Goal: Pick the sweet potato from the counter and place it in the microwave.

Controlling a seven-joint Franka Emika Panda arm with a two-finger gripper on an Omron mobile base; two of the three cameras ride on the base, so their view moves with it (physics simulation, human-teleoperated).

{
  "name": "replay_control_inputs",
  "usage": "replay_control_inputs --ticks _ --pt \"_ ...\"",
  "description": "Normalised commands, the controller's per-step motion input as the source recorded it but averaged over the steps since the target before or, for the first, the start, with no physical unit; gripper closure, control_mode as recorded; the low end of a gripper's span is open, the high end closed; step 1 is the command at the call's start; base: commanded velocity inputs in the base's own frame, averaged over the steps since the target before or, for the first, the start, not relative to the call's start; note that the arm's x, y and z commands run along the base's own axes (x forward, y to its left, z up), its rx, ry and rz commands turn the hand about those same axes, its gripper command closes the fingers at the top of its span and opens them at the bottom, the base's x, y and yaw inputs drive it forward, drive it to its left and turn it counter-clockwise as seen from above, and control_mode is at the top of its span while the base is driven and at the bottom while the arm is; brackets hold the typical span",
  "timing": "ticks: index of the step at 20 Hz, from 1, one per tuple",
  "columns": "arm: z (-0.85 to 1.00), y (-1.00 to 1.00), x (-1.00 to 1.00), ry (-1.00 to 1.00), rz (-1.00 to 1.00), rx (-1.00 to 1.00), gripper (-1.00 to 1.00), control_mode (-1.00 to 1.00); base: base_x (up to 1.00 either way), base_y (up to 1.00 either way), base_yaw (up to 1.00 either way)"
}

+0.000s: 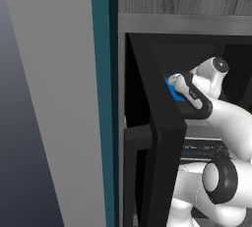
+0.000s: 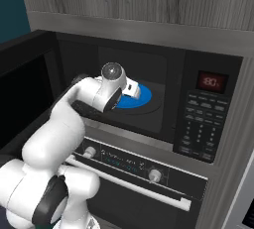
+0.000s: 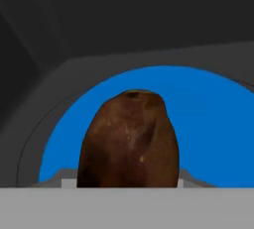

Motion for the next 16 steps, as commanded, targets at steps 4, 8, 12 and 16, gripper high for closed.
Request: replay_control_inputs --ticks 4,8,12,16 --pt "0.00 -0.09 1.00 0.00 0.04 0.00 1.00 -1.00 0.00 0.00 0.00" --pt "-0.18 -0.07 0.71 0.01 0.03 0.00 1.00 -1.00 0.00 0.00 0.00" --pt "-0.45 -0.04 0.17 0.00 0.00 0.00 1.00 -1.00 0.00 0.00 0.00" --pt "-0.50 -0.05 0.00 0.00 0.00 0.00 1.00 -1.00 0.00 0.00 0.00"
